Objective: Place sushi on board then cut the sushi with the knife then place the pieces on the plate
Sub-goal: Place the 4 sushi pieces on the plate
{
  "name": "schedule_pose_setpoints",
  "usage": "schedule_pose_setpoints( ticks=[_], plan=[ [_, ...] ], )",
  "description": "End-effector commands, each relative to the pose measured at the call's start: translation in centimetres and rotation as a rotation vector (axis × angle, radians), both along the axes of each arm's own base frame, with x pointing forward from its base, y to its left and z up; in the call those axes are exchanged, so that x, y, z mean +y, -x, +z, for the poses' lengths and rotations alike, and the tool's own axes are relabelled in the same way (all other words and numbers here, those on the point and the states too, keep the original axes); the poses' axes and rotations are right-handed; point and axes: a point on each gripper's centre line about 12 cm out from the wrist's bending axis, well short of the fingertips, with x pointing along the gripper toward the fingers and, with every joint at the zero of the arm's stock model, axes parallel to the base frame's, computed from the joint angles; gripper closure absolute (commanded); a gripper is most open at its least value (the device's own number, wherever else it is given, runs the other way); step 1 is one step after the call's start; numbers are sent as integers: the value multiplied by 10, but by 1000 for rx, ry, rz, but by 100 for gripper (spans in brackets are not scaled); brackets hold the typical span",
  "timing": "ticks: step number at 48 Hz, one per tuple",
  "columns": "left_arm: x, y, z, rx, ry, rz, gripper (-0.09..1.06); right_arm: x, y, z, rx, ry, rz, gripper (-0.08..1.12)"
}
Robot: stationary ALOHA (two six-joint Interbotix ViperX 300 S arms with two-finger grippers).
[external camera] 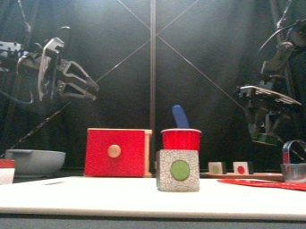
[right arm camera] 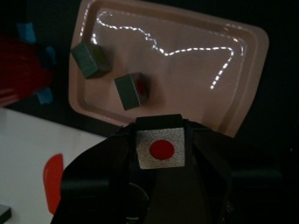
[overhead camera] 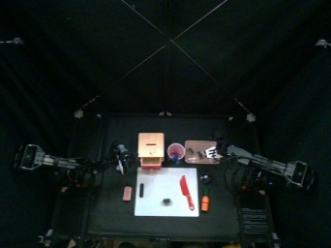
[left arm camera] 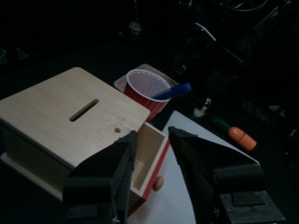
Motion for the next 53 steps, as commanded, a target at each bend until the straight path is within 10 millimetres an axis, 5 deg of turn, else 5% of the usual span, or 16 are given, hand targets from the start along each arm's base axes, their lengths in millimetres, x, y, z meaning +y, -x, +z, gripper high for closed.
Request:
schedule_pose_setpoints(
  ticks=[1,26,42,53],
  plan=[
    [3,-5,11,-34,-14,9,21,-12,1,1,-53,27,-46,29],
    [4,-5,11,-38,-7,11,21,-30,-12,-40,-22,29,-27,28],
    [3,-5,13,-40,-1,8,21,-31,-12,-45,-12,45,-7,7],
    [3,-5,13,-42,-1,7,21,-31,-14,-41,-20,55,2,3]
  ],
)
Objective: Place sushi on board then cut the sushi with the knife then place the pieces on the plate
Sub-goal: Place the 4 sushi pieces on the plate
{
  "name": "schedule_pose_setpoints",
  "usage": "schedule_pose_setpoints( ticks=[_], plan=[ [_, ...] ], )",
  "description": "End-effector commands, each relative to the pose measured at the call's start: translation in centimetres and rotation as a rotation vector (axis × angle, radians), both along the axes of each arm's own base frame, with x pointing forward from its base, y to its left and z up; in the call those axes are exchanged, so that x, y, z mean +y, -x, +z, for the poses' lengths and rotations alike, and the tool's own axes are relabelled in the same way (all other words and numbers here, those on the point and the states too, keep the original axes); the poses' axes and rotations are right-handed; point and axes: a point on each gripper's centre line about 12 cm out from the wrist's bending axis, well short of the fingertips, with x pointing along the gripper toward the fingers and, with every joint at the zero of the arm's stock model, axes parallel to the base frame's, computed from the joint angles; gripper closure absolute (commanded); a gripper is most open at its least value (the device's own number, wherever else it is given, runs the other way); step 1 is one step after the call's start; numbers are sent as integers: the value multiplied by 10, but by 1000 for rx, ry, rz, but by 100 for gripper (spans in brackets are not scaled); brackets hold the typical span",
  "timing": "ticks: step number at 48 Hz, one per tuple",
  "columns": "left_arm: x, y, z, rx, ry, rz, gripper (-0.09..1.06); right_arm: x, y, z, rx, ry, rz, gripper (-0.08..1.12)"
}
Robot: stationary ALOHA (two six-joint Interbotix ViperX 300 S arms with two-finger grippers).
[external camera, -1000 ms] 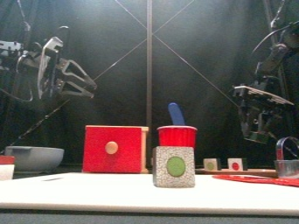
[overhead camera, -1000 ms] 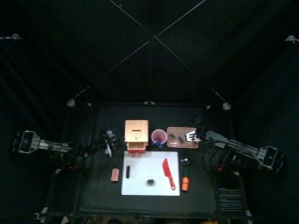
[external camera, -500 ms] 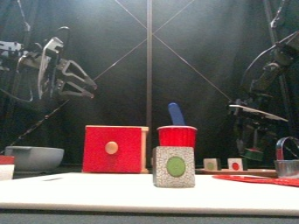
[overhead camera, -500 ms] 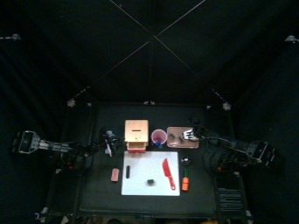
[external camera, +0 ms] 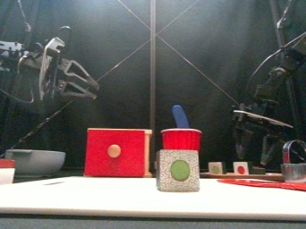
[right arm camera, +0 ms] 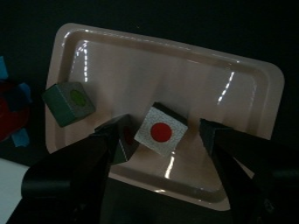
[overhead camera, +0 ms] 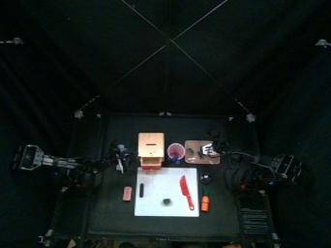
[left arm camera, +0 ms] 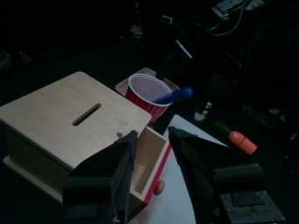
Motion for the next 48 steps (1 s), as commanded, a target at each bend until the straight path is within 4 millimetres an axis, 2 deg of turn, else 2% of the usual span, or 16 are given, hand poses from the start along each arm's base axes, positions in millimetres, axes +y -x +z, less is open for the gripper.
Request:
schedule_pose_setpoints(
  ticks=[1,6,13,22,31,41,48],
  plan=[
    [1,-5,10,-31,-4,4,21,-3,-5,10,-28,26,8,3],
    [1,-6,12,-35,-5,3,21,1,-11,19,-47,42,35,3],
    [1,-9,17,-49,-8,2,21,23,-27,42,-58,103,177,3],
    [1,-11,20,-59,-9,2,21,77,-58,81,-151,219,469,3],
    [1,-13,25,-72,-9,2,21,137,-87,106,-255,257,719,3],
    [1,-16,30,-88,-8,0,21,173,-115,119,-327,243,830,3],
    [-2,-19,33,-97,-7,-10,21,184,-135,111,-341,227,865,3]
  ],
)
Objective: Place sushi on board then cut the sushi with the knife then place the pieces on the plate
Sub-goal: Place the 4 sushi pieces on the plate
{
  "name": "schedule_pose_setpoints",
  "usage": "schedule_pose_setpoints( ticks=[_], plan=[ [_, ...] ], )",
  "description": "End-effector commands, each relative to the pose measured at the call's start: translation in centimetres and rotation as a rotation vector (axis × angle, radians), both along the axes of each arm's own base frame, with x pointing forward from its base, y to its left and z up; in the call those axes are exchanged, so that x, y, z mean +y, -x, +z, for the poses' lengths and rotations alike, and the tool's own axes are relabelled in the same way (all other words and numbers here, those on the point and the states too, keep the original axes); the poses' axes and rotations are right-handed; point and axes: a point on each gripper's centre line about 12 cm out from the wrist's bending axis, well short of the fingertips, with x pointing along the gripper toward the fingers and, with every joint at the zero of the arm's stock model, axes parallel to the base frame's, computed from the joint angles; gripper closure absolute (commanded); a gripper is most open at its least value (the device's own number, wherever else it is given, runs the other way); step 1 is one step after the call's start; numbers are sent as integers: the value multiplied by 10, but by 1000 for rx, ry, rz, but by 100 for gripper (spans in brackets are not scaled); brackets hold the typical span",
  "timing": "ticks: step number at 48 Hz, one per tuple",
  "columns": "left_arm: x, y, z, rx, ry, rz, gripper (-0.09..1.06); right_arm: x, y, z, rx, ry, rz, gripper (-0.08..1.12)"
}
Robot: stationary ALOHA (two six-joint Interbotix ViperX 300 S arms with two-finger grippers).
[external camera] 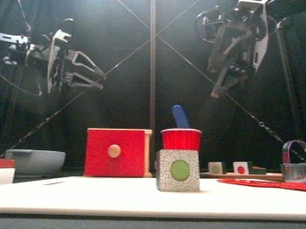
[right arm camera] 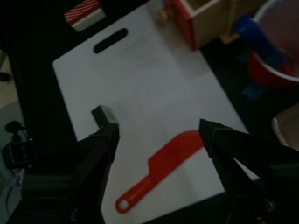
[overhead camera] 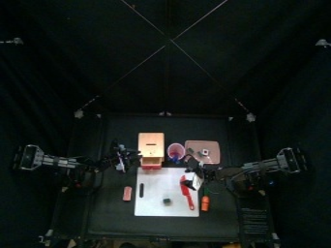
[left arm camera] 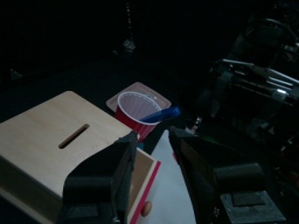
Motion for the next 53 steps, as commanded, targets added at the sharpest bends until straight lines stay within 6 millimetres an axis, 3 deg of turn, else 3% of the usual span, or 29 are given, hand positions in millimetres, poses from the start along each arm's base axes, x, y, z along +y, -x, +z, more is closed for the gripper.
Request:
schedule_pose_setpoints(
  ticks=[1,11,27,35,53],
  plan=[
    [-2,-6,12,-36,-4,-8,21,8,-17,4,-34,-23,20,3],
    [-3,-5,10,-29,-5,-13,21,22,-38,-10,8,-37,43,3],
    [-2,0,1,-2,-17,-12,21,64,-78,-27,55,-23,134,3],
    [-3,3,-6,15,-11,-16,21,80,-94,-46,111,-19,149,3],
    [-12,2,-7,17,-9,-52,21,111,-111,-81,256,6,165,4]
  ],
)
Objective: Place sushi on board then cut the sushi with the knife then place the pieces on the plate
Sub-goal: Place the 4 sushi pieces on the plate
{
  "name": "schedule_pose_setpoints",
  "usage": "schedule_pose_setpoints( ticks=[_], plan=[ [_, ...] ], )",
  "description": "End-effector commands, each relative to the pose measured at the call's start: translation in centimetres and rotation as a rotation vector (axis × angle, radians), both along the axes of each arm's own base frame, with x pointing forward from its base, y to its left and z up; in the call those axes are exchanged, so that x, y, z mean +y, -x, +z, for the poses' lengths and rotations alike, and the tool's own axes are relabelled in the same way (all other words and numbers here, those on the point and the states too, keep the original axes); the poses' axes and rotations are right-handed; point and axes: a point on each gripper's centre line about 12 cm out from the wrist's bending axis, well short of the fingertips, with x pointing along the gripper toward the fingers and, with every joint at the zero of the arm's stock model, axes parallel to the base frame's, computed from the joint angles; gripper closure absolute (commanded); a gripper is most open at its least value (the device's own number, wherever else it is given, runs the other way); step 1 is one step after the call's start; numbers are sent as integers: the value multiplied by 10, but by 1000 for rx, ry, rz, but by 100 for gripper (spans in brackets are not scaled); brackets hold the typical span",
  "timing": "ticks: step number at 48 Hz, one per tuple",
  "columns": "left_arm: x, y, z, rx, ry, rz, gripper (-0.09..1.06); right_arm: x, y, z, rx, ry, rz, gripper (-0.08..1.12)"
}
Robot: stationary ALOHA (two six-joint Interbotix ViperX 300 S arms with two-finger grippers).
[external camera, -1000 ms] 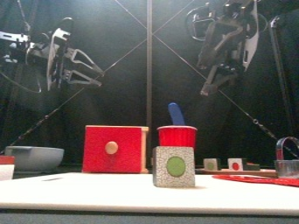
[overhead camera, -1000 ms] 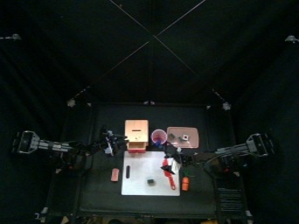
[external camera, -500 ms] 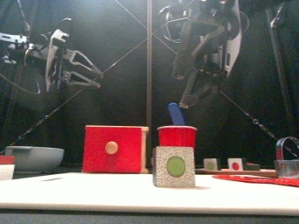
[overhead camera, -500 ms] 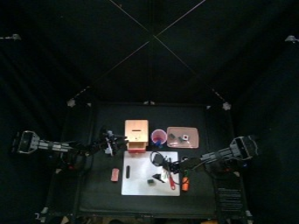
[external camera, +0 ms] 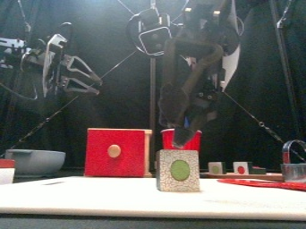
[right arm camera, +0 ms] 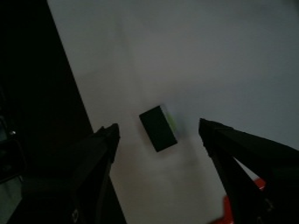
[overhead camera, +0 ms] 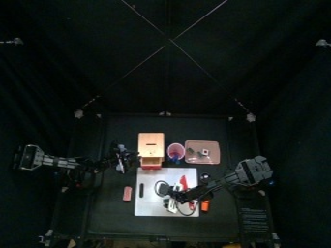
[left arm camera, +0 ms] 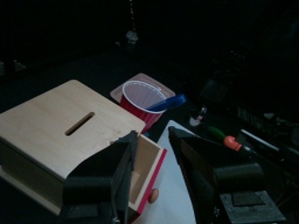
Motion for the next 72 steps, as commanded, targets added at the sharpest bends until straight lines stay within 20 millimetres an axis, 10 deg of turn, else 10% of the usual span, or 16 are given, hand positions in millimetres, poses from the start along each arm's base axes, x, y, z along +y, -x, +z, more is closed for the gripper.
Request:
schedule_pose_setpoints(
  ticks=[1,28,50,72],
  plan=[
    [-6,-4,6,-21,0,-24,21,10,-6,13,-16,-9,8,4],
    [-13,-4,4,-17,24,-39,21,0,-17,-4,28,50,-2,11],
    [-14,0,-3,6,25,-45,21,-9,-19,-3,66,51,-9,57],
    [-11,0,-3,5,25,-34,21,-70,35,33,194,184,-157,58]
  ],
)
